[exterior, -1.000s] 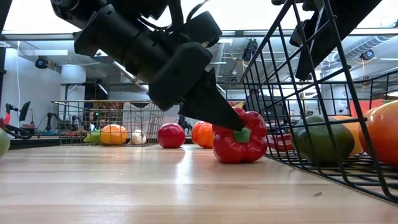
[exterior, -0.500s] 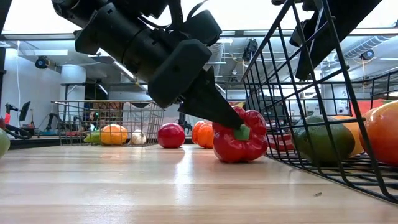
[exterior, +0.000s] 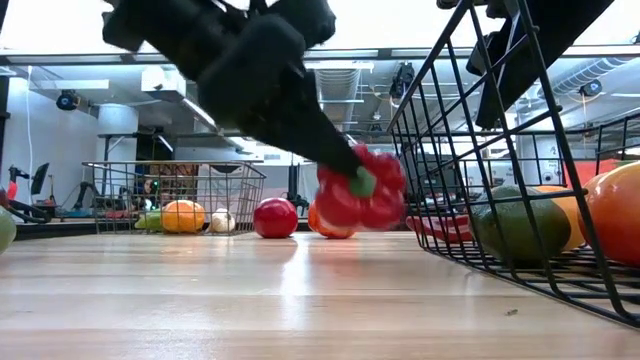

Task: Sort produce into baskets
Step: Put the red bell pepper into the gold wire basket

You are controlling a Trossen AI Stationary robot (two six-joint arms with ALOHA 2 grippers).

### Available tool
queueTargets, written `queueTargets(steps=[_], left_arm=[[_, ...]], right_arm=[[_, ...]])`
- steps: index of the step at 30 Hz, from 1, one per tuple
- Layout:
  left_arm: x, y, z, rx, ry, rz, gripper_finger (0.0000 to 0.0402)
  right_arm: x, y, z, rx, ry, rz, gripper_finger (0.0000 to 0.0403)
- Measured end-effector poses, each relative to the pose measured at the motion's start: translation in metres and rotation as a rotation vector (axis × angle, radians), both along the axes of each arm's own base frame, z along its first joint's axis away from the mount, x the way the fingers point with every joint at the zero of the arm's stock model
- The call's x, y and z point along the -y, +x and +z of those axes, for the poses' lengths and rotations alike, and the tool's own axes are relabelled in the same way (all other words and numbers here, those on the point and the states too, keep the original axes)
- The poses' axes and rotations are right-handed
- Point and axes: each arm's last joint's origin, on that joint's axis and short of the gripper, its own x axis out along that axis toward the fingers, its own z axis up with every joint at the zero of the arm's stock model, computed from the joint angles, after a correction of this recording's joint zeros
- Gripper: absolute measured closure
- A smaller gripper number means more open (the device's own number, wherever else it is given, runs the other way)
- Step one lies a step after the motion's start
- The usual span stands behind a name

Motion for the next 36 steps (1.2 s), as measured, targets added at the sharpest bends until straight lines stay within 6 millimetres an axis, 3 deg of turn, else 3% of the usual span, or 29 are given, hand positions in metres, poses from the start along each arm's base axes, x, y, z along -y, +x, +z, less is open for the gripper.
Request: queueTargets(steps=[5, 12, 22, 29, 36], left_arm=[[-0.007, -0.014, 0.021, -0.038, 0.08, 0.052, 0.0211], [-0.025, -0.05, 0.066, -0.086, 0.231, 0.173, 0.0211], [-0.078, -0.11, 0.13, -0.046, 0.373, 0.48, 0.0211], [-0.122, -0.136, 0.149, -0.054, 0.33, 0.665, 0.0211], [-0.179, -0.15, 0.154, -0.086, 0.133, 0.787, 0.0211]], right_arm=[[0.0, 0.0, 0.0, 0.001, 0.0, 0.0, 0.0152], [0.0, 0.0, 0.0, 0.001, -0.005, 0.008, 0.0152], [0.001, 0.001, 0.0, 0.021, -0.053, 0.014, 0.0152], [0.001, 0.002, 0.001, 0.035, -0.059, 0.022, 0.0152], [0.001, 0.002, 0.001, 0.037, -0.06, 0.025, 0.0152]])
